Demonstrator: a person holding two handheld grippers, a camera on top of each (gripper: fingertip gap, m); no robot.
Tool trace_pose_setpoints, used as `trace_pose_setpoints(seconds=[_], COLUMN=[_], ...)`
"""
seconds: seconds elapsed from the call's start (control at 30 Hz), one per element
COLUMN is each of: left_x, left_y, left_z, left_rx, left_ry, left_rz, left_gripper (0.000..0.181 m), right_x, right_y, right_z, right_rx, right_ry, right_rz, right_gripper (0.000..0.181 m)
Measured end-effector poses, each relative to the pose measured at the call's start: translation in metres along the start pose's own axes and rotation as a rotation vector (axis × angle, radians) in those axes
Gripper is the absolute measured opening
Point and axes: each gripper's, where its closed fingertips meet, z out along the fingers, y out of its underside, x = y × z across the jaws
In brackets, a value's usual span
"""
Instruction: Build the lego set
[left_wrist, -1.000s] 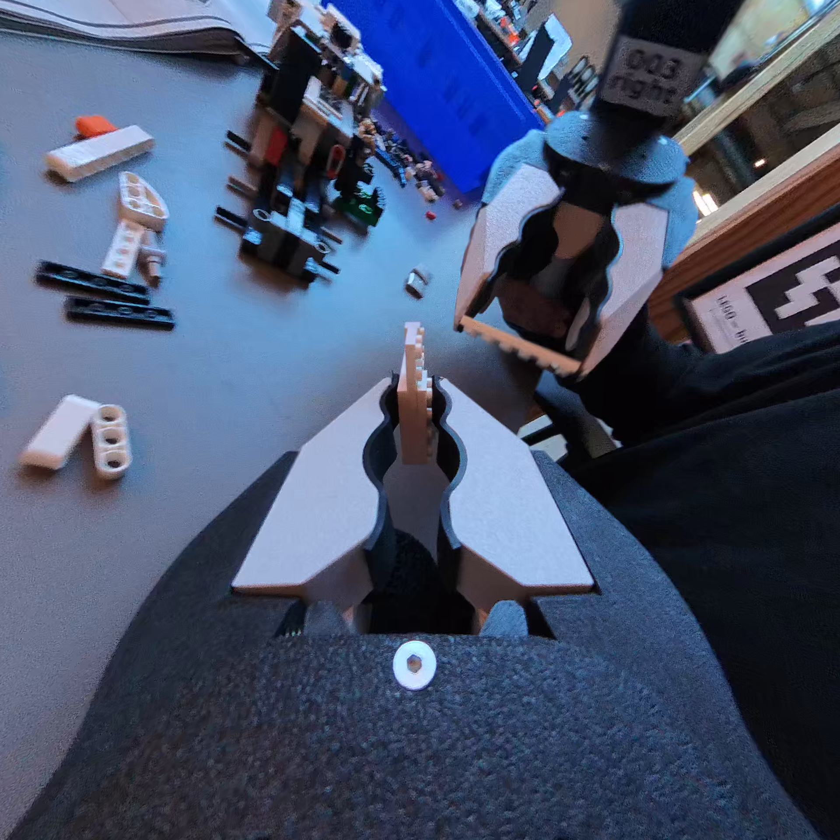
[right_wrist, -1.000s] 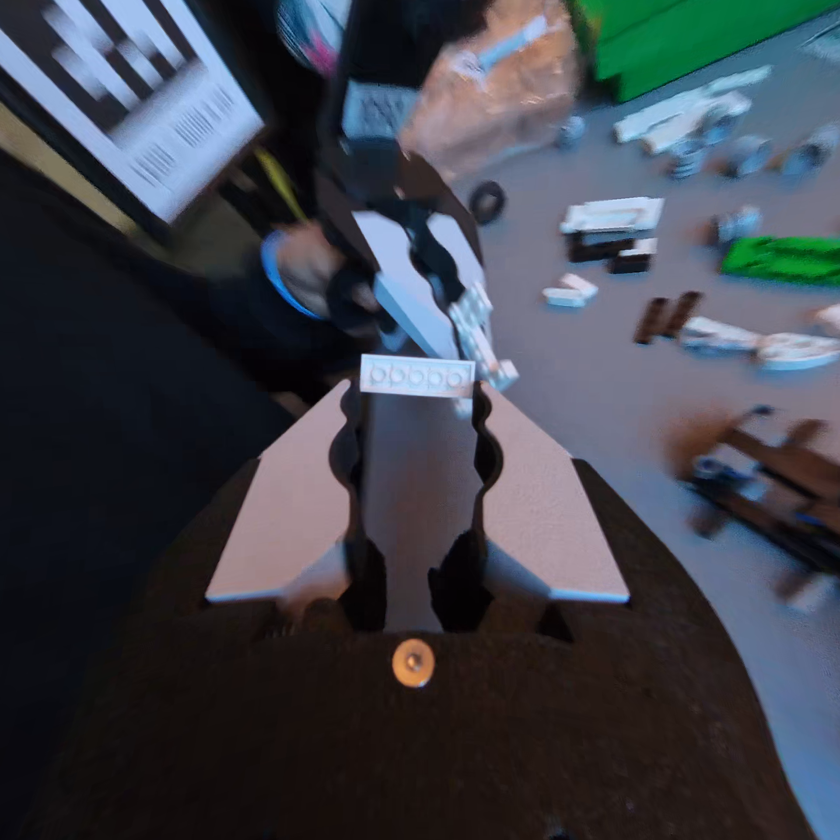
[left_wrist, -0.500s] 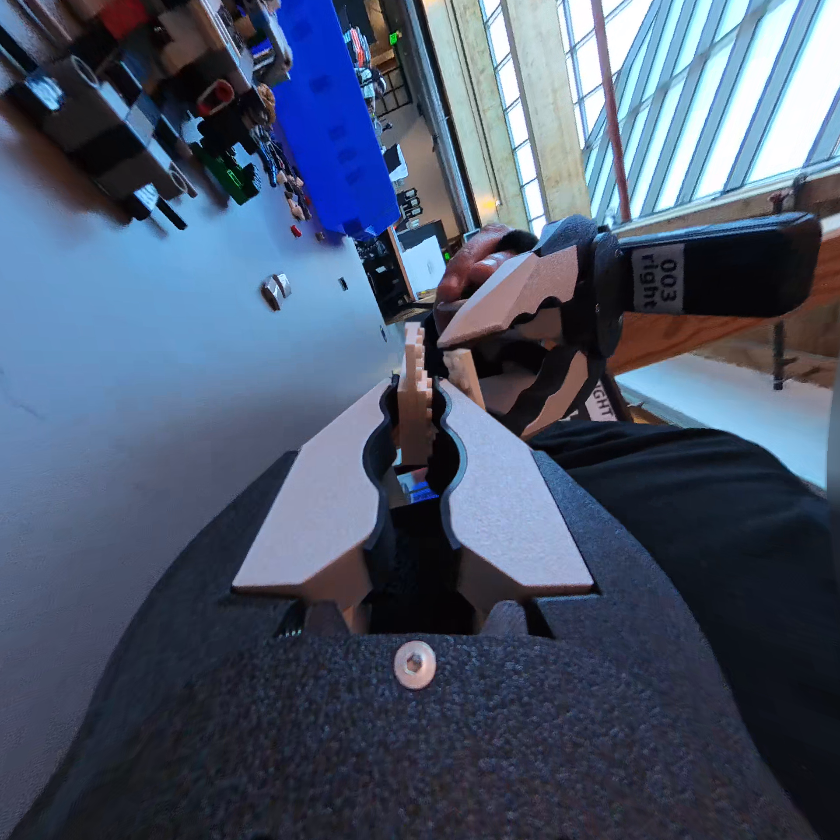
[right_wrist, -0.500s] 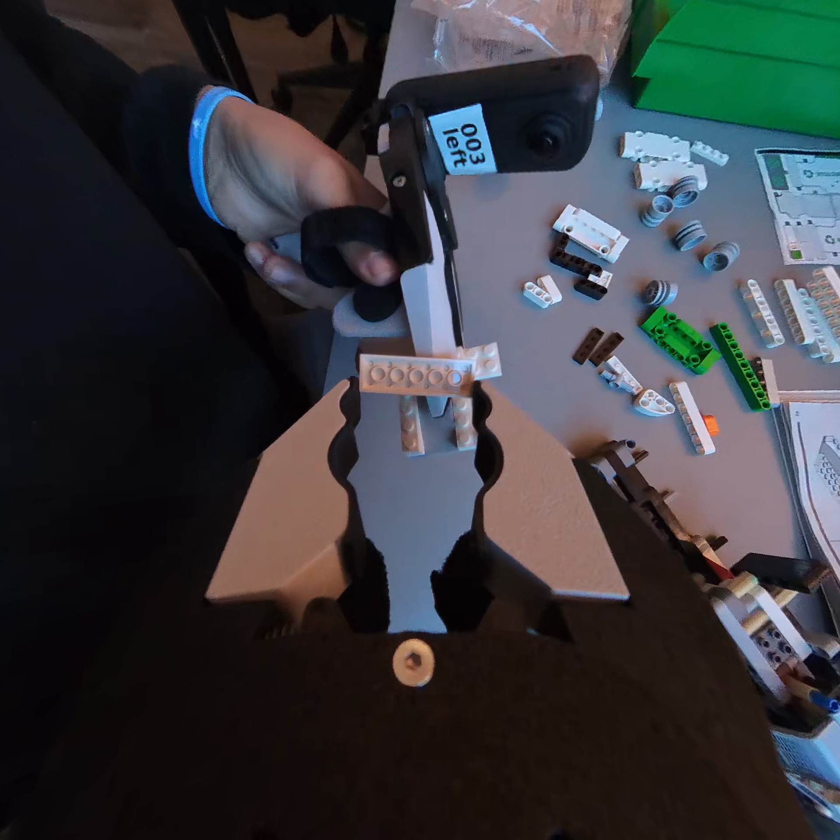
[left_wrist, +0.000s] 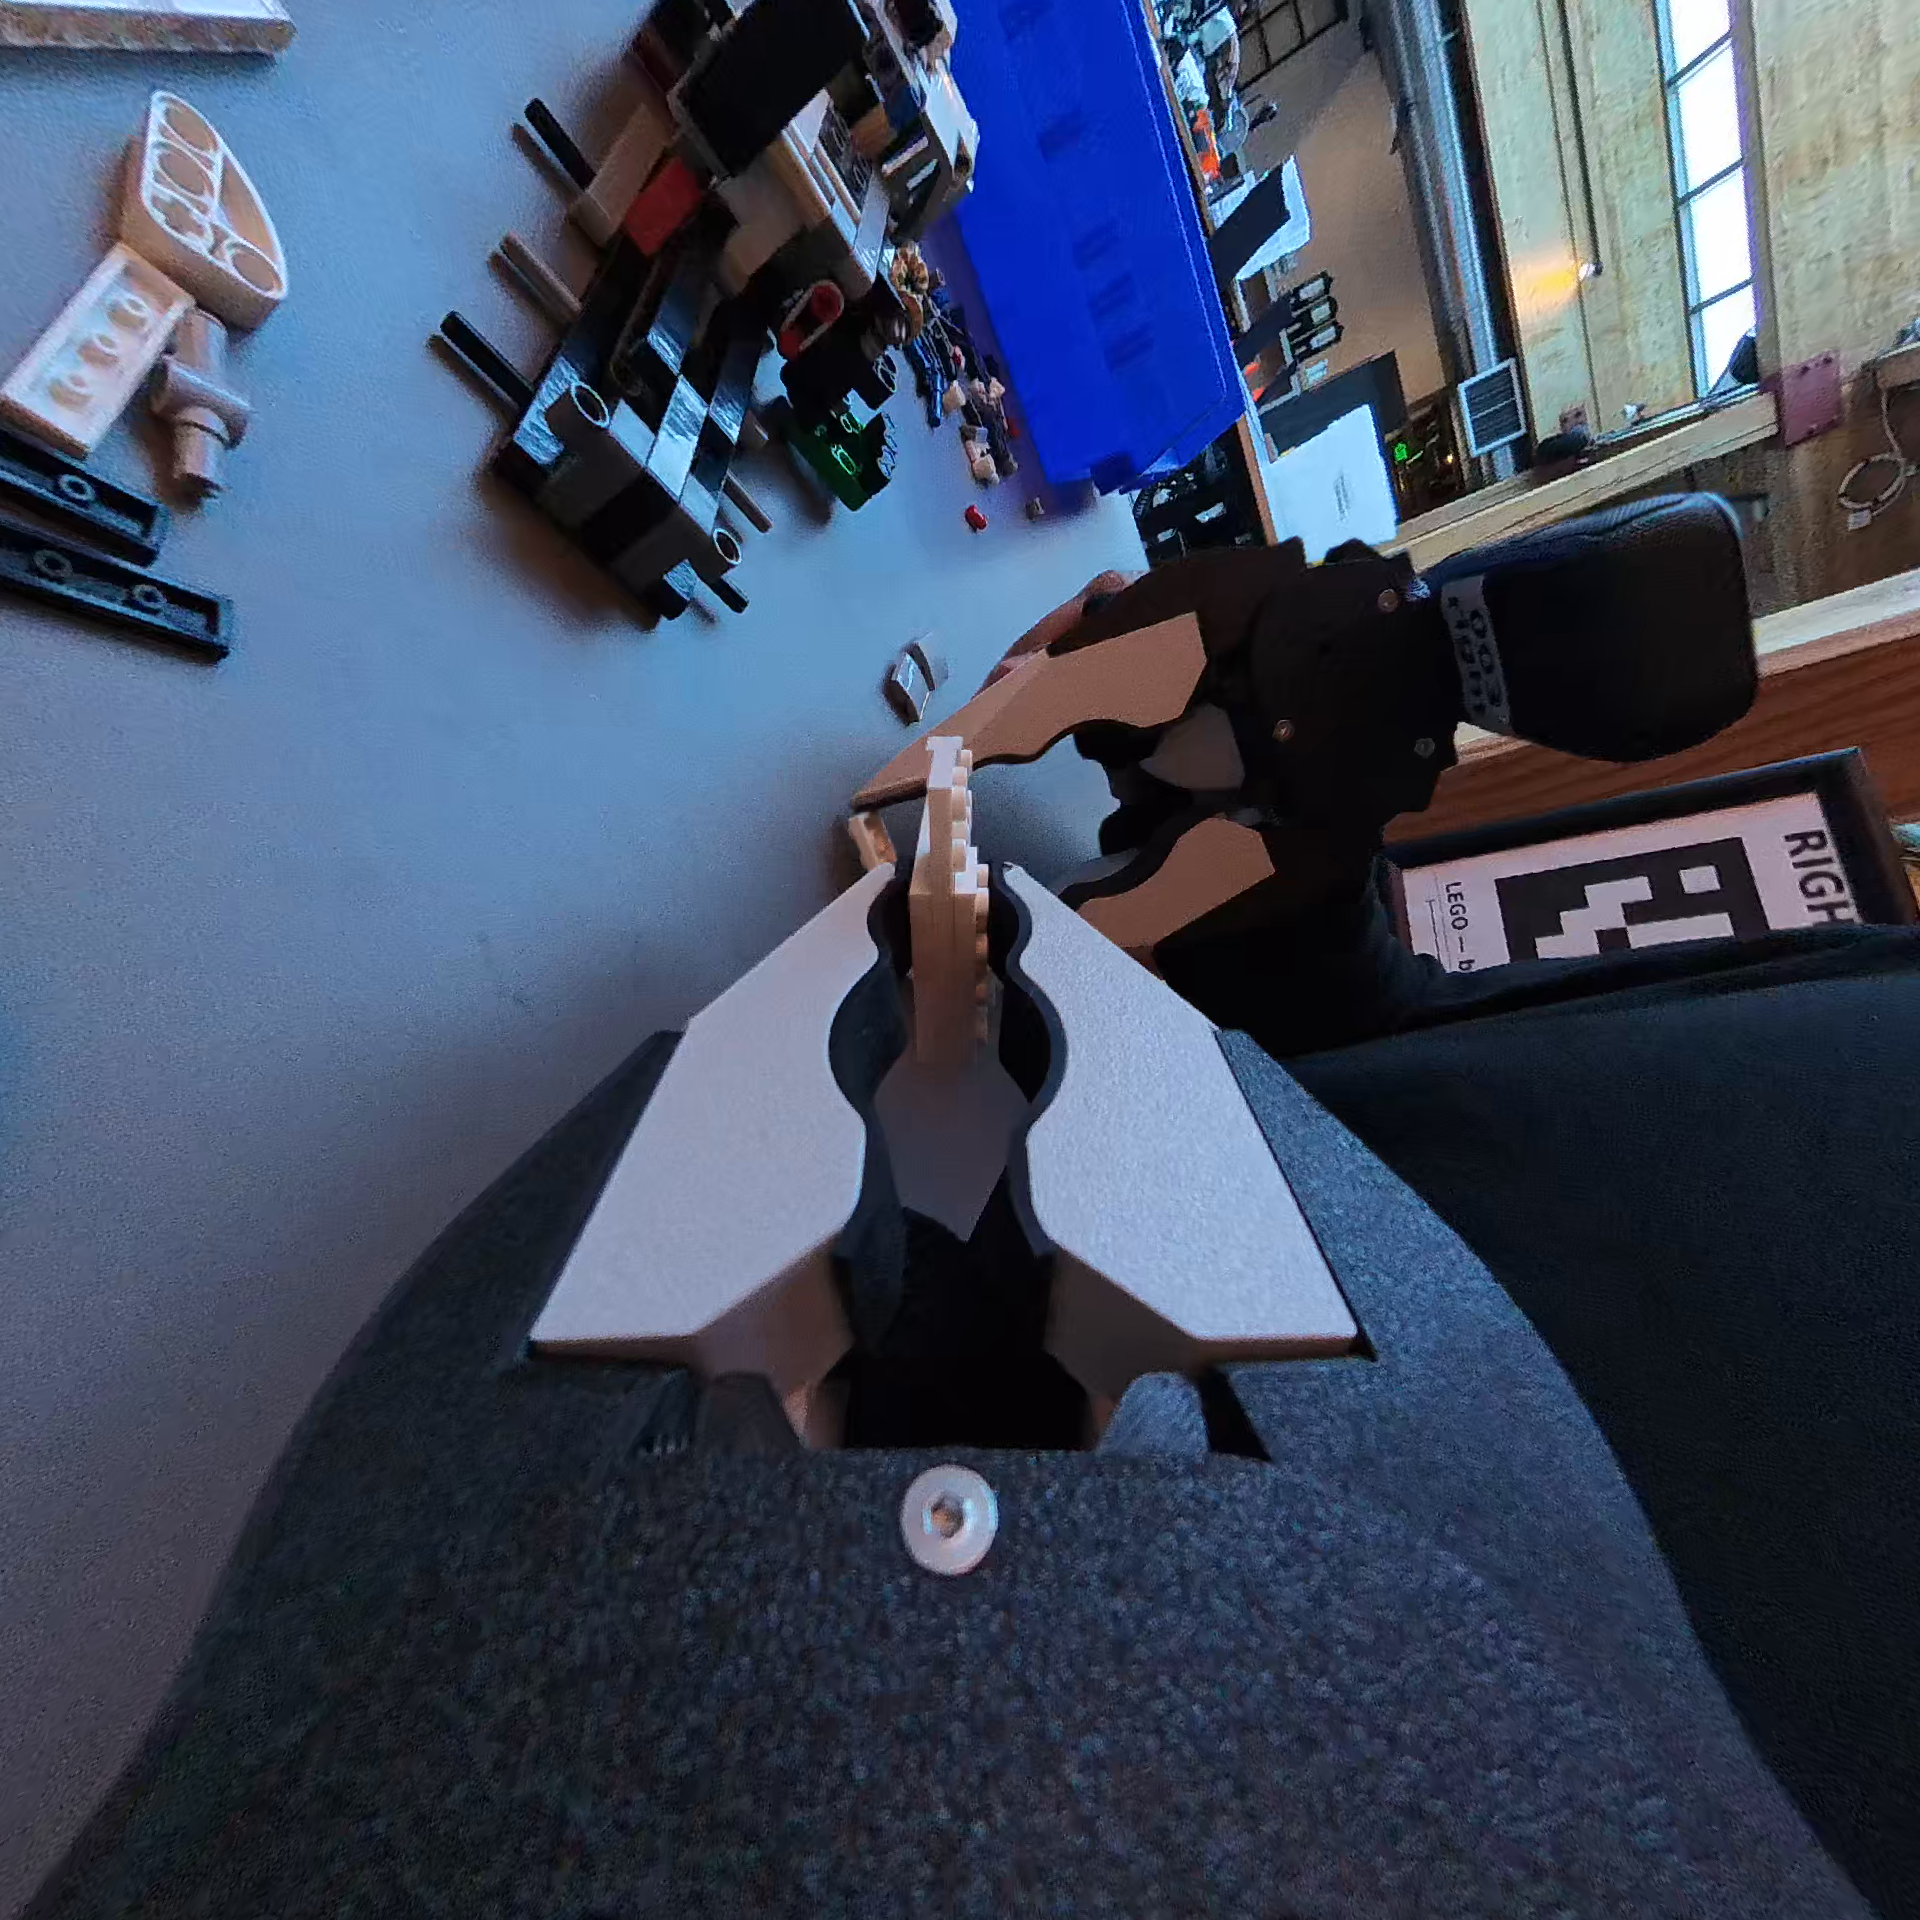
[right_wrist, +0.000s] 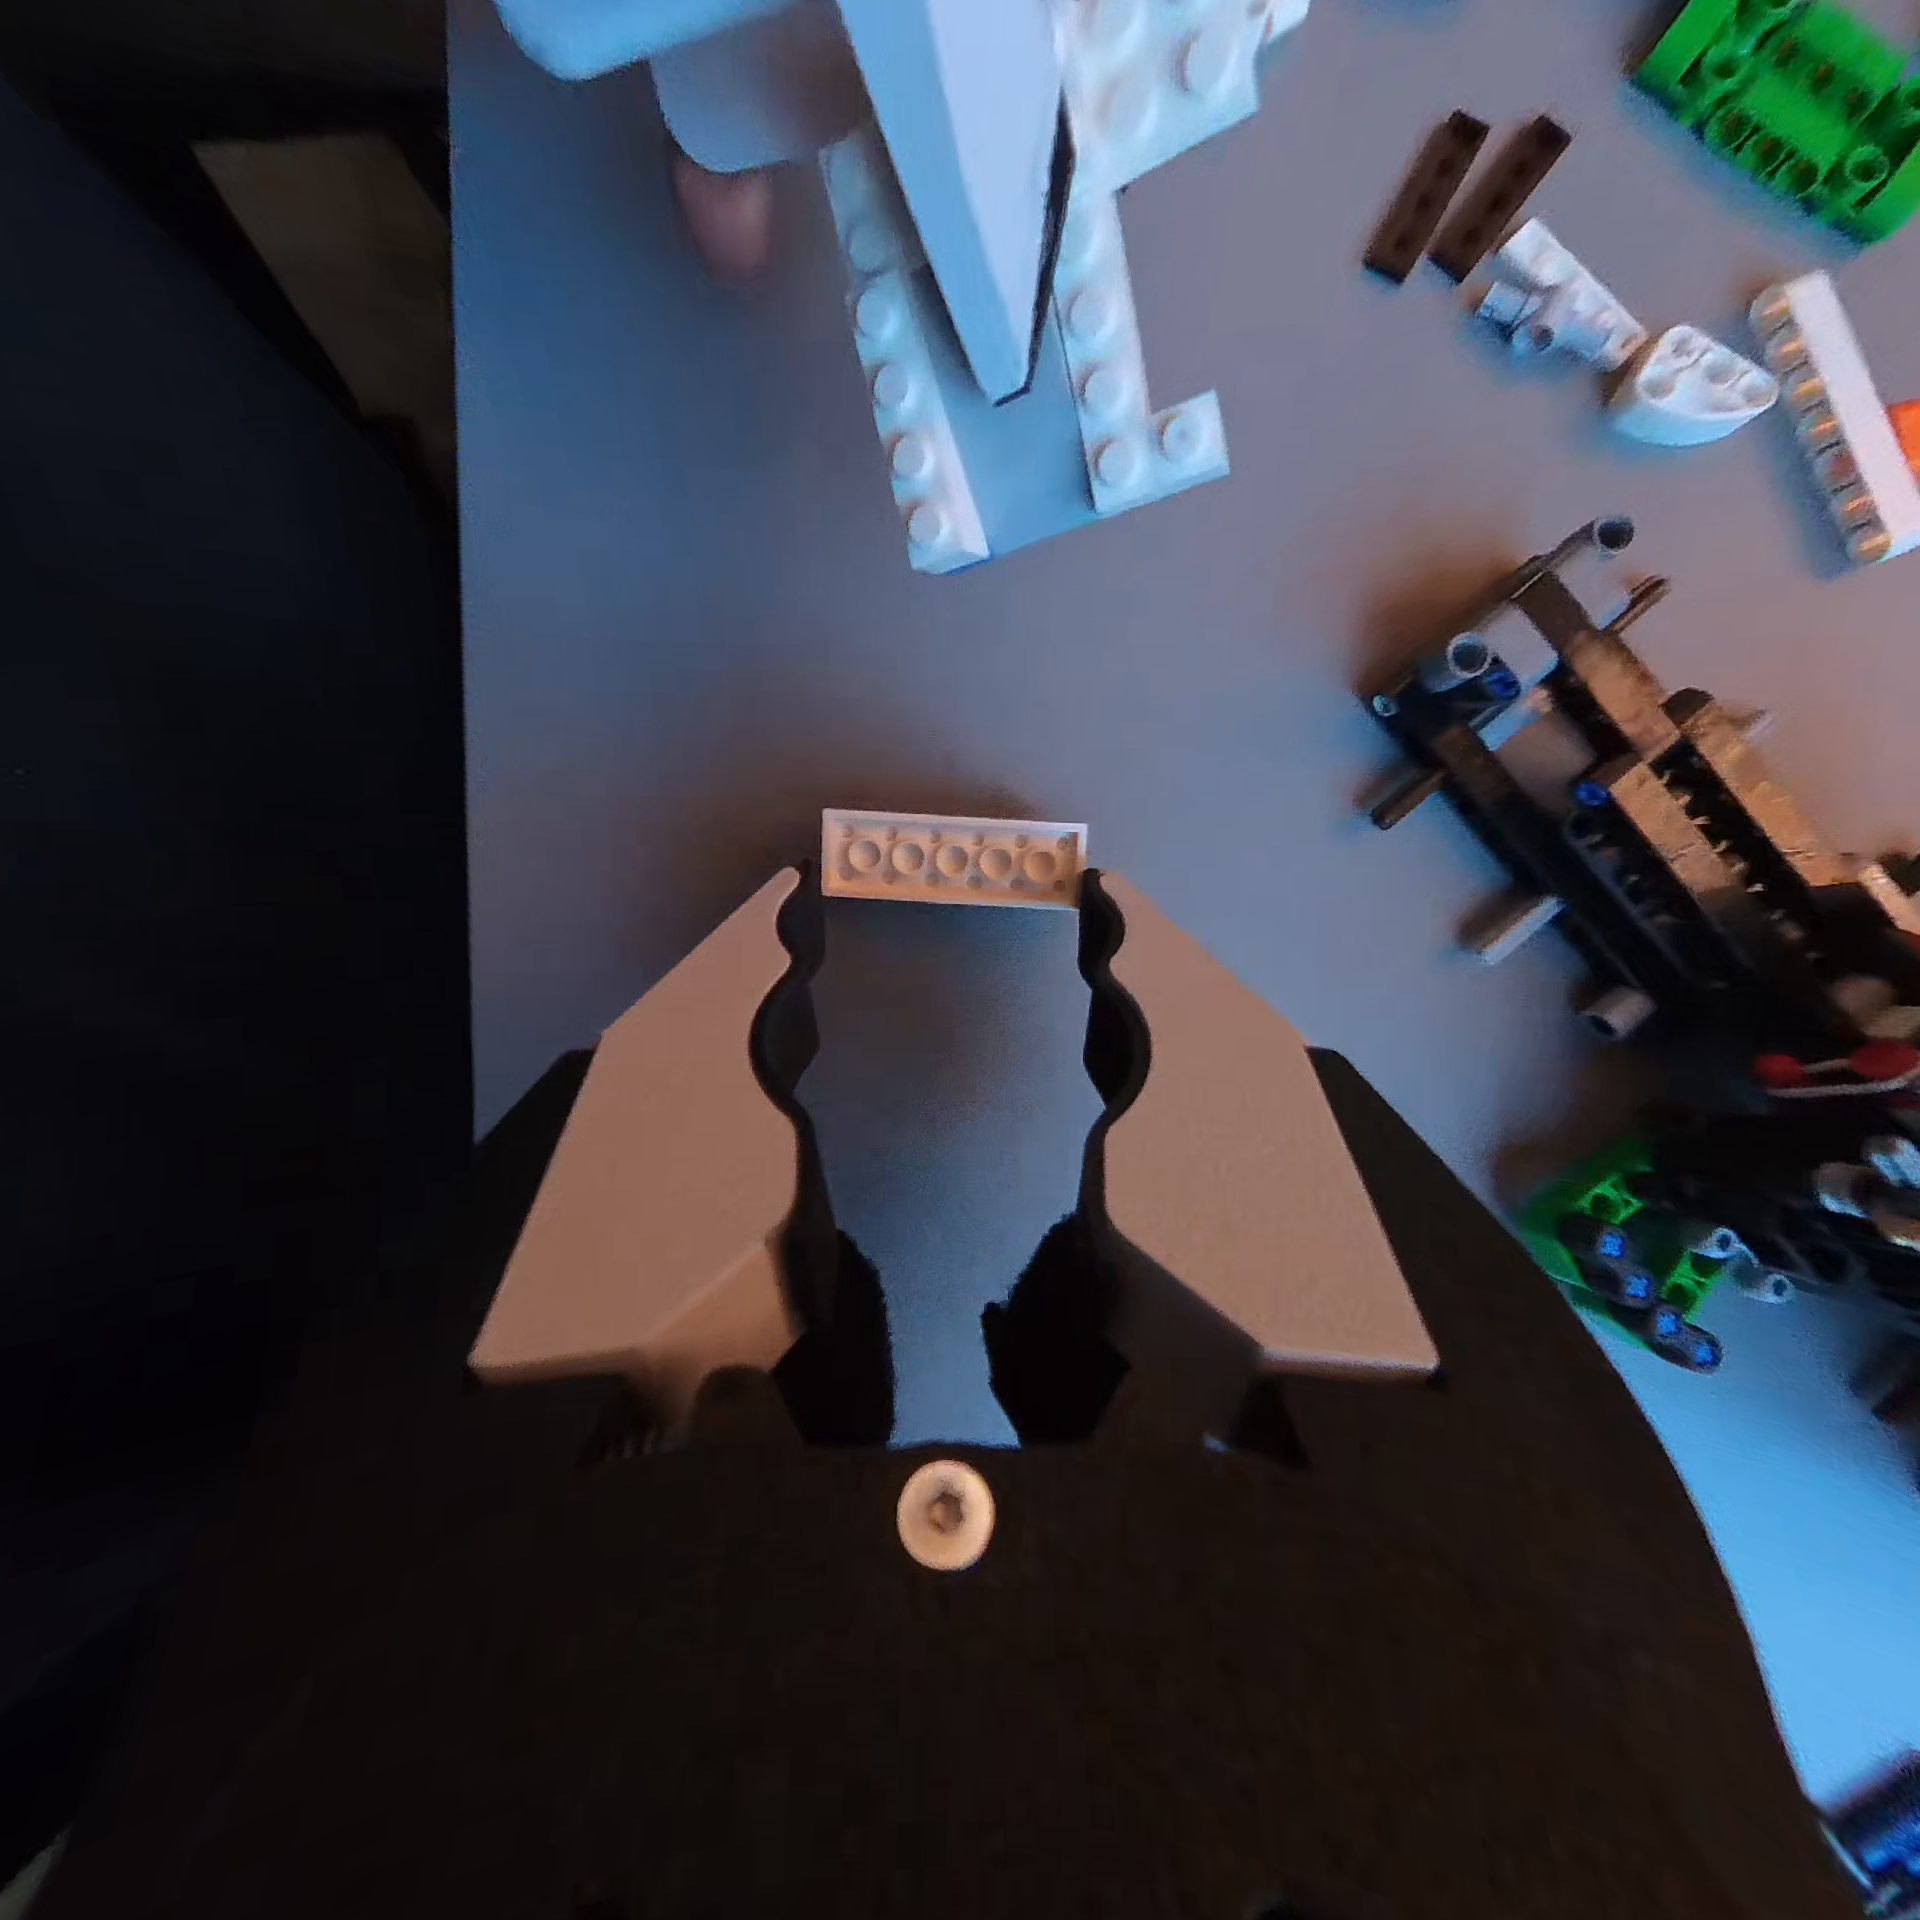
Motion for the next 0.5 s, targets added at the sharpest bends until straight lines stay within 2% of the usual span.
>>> trace_pose_setpoints(seconds=[0.2, 0.5], left_x=[-0.003, -0.008], left_y=[0.0023, 0.0054], left_z=[0.0068, 0.0018], left_rx=[-0.029, -0.057], left_ry=[-0.03, -0.101], left_rz=[0.018, 0.078], left_gripper=[0.01, 0.01], right_x=[-0.0018, -0.0088], right_y=[0.001, -0.007], right_z=[0.0016, -0.004], right_rx=[0.04, 0.134], right_ry=[-0.046, -0.081], right_rz=[0.017, 0.073], right_gripper=[0.049, 0.054])
